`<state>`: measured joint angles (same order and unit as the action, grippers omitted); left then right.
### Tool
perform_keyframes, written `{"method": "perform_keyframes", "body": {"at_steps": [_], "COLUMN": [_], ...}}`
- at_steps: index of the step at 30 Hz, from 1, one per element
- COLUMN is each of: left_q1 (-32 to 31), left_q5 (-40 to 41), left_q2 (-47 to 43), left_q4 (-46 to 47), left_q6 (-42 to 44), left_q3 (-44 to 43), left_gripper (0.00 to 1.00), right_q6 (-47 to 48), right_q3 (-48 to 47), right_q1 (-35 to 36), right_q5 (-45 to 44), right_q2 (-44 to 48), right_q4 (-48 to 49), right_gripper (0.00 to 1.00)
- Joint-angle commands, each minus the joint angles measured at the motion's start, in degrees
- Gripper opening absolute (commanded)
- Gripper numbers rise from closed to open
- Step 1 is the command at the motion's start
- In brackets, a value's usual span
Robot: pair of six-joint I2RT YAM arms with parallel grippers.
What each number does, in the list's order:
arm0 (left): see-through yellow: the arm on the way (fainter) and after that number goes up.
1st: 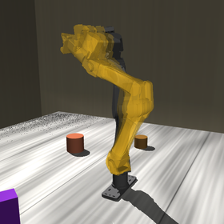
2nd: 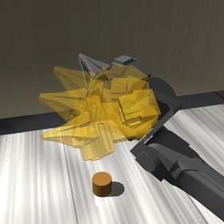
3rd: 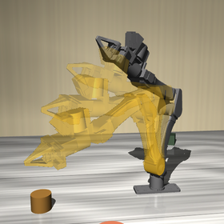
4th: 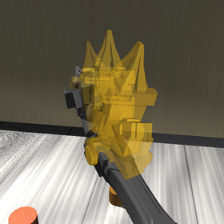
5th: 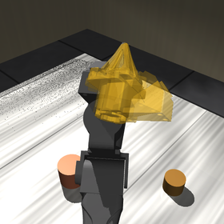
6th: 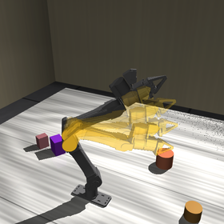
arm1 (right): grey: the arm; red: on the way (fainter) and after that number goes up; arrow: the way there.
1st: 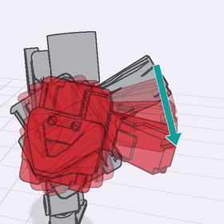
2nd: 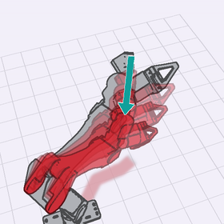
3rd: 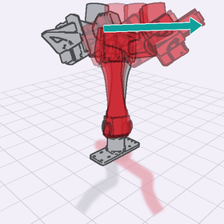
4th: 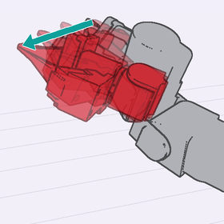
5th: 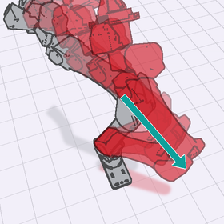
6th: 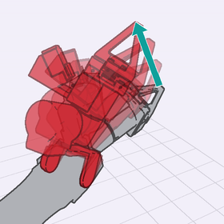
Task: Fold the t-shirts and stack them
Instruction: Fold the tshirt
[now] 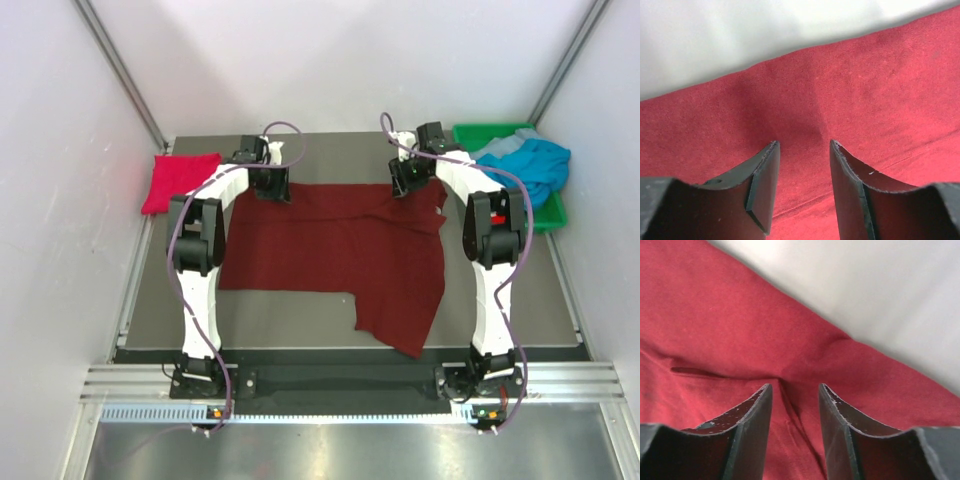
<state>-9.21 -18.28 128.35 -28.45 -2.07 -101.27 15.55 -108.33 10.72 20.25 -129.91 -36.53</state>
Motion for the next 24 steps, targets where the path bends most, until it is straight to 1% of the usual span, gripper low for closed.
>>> {"method": "perform_keyframes", "body": {"at_steps": [1, 6, 11, 16, 21, 24], "left_q1": [-0.1, -0.1, -0.1, -0.1, 0.0, 0.0], "left_q5": [-1.3, -1.1, 0.0, 0.1, -0.2, -0.6], "left_q2": [-1.5, -1.1, -1.2, -1.2, -0.9, -0.1], "left_q4": [0.8, 0.9, 1.2, 1.2, 1.0, 0.8], "left_q6": [-1.1, -1.3, -0.8, -0.3, -0.2, -0.3], "left_q3": [0.5, -0.2, -1.1, -1.1, -1.4, -2.2], "left_gripper": [0.50, 0.50, 0.50, 0.50, 0.50, 0.50], "right_q6": [-0.8, -0.6, -0.7, -0.3, 0.1, -1.4], "right_q3": [0.0, 1.0, 4.4, 5.5, 7.3, 9.4], "right_q1": [0.4, 0.4, 0.4, 0.9, 3.1, 5.2], "right_q5": [3.0, 5.3, 8.3, 12.4, 15.3, 16.4], "right_q2": [4.1, 4.3, 7.7, 10.1, 15.2, 18.7], "right_q4": [-0.6, -5.6, -7.1, -12.2, -15.7, -15.7], "right_gripper": [0.42, 0.39, 0.38, 0.35, 0.34, 0.34]}}
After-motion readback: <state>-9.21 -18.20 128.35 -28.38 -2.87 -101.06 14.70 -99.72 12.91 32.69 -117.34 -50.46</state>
